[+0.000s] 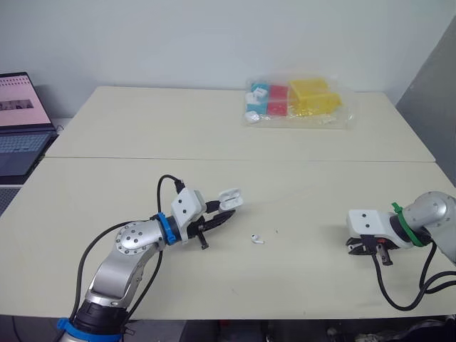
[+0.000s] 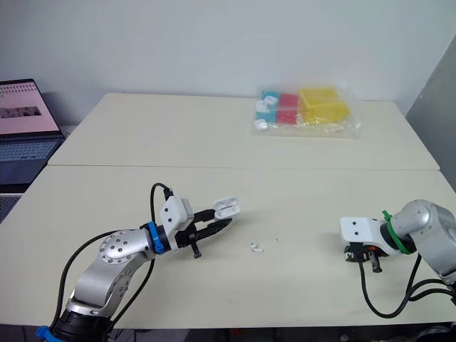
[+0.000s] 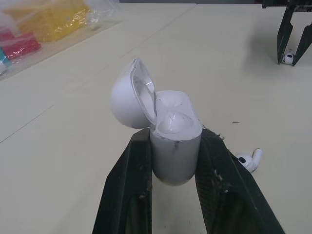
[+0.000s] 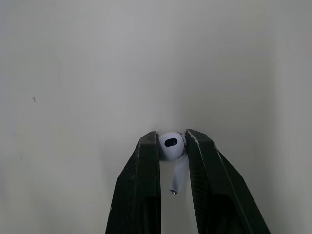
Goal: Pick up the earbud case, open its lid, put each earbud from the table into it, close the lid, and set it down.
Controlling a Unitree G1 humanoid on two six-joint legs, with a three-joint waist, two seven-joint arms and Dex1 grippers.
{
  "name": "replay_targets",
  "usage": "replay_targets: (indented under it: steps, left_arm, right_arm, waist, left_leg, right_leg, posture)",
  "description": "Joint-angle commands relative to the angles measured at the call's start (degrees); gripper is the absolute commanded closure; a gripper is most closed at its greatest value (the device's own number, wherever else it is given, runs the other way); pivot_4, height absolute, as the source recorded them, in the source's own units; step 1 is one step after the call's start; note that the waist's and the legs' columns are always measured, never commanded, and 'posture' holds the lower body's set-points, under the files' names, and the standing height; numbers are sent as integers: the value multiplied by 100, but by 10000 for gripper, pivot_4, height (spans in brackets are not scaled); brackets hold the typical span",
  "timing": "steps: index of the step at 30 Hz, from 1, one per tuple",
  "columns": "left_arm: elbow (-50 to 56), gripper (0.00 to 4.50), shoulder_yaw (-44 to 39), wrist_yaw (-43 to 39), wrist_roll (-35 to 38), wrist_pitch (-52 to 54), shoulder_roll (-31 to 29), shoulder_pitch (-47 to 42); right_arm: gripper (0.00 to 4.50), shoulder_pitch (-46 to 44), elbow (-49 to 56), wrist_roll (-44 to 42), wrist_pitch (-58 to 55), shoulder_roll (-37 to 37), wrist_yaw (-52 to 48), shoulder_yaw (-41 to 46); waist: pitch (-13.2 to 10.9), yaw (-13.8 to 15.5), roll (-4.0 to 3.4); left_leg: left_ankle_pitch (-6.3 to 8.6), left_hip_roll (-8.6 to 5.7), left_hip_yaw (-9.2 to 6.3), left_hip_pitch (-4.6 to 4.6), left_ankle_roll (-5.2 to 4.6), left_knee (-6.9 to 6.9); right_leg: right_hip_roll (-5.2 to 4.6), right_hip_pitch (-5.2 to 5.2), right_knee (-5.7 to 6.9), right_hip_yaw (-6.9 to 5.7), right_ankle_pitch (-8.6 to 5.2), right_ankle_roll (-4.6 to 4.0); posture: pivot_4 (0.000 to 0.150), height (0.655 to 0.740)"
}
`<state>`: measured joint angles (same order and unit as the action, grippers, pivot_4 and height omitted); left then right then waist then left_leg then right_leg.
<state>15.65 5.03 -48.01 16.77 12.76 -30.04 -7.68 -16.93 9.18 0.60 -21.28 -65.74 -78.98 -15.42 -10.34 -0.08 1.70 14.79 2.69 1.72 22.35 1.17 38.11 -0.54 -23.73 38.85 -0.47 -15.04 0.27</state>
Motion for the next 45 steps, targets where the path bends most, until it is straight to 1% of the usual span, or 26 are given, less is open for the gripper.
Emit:
replay_targets:
  steps: [1,4,6,8,9,12,15,18,19,20,22,26,31,35,39,45]
  left_arm:
    - [304,36966,-119,12,95,6,-67,-1]
    - [350,36966,-139,16,107,57,-94,39]
    - [385,36966,-148,23,118,84,-111,66]
    - [409,36966,-147,20,115,100,-131,102]
    - [416,36966,-149,21,113,111,-135,124]
    - [432,36966,-154,27,101,121,-147,173]
    - [445,36966,-169,43,81,105,-157,235]
    - [454,36966,-172,99,49,100,-136,286]
    - [453,36966,-166,110,34,87,-134,301]
    - [453,36966,-156,120,20,71,-130,317]
    - [461,36966,-127,153,-9,48,-122,342]
    - [482,36966,-61,217,-70,5,-74,380]
    - [480,36966,29,279,-137,-37,-23,396]
    - [464,36966,91,314,-202,-86,20,396]
    - [434,36966,100,332,-232,-112,30,377]
    - [467,36966,120,370,-243,-108,21,420]
  right_arm:
    - [41016,-49,37,24,-62,105,-57,-84]
    - [30508,-72,-50,116,-7,199,46,-70]
    - [23292,-47,-64,161,64,186,50,-55]
    - [16545,-47,10,61,7,201,57,52]
    - [13852,-59,124,-92,-135,215,30,156]
    - [13407,8,485,-444,-377,112,-122,397]
    - [13407,86,867,-614,-687,-31,-87,577]
    - [13407,18,1256,-552,-1319,-103,171,580]
    - [13407,-40,1412,-345,-1590,-163,318,461]
    - [13407,-79,1581,-384,-1801,-161,349,424]
    - [13407,-151,1854,-136,-2212,-290,479,204]
    - [13407,-86,2116,60,-2177,-481,450,-119]
    - [13407,-34,1971,411,-1980,-627,514,-397]
    - [13407,-105,1582,702,-1655,-606,539,-574]
    - [13407,-206,1302,745,-1512,-519,459,-624]
    - [13407,-272,1227,761,-1596,-342,409,-650]
  waist:
    - [1,-3,1]
    - [1,-14,3]
    - [0,-20,4]
    - [0,-25,4]
    - [0,-25,4]
    - [-1,-23,2]
    - [-1,-18,1]
    - [-1,-9,1]
    - [-1,-9,1]
    - [-1,-9,1]
    - [-1,-10,1]
    - [-1,-5,1]
    - [-1,-6,1]
    - [-2,-7,2]
    - [-2,-10,1]
    - [-1,-10,2]
  left_leg:
    - [0,1,0,0,0,0]
    - [0,3,0,-9,0,0]
    - [0,5,1,-35,0,-3]
    - [0,5,3,-47,0,-3]
    - [0,6,4,-48,0,-2]
    - [0,4,3,-49,0,-2]
    - [1,4,1,-45,1,-8]
    - [1,5,-2,-38,2,-14]
    - [2,6,-2,-38,2,-16]
    - [2,6,-2,-37,2,-17]
    - [2,8,0,-37,2,-18]
    - [2,7,-3,-37,2,-18]
    - [2,4,2,-35,2,-18]
    - [2,3,1,-34,2,-18]
    - [2,1,1,-35,2,-18]
    - [2,3,-1,-35,2,-18]
  right_leg:
    - [1,0,0,0,0,0]
    - [4,5,1,1,0,0]
    - [4,26,1,2,-1,-2]
    - [4,34,1,3,-1,-2]
    - [4,35,2,4,-1,-2]
    - [3,36,4,5,0,-1]
    - [3,33,2,3,-6,-9]
    - [1,30,-1,-1,-13,-10]
    - [-5,29,-2,0,-14,-11]
    - [-14,28,-2,0,-14,-12]
    - [-27,25,-1,-1,-15,-12]
    - [-35,24,-1,-7,-17,-13]
    - [-42,24,-3,-5,-19,-8]
    - [-43,25,-3,-7,-20,-6]
    - [-42,24,-3,-6,-20,-6]
    - [-42,25,-3,-8,-20,-6]
  posture:
    - [1500,7400]
    - [1500,7400]
    - [1500,7400]
    - [1500,7400]
    - [1500,7400]
    - [1500,7400]
    - [1500,7400]
    - [1500,7400]
    - [1500,7400]
    - [1500,7400]
    - [1500,7400]
    - [1500,7400]
    - [1500,7400]
    - [1500,7400]
    - [1500,7400]
    - [1500,7400]
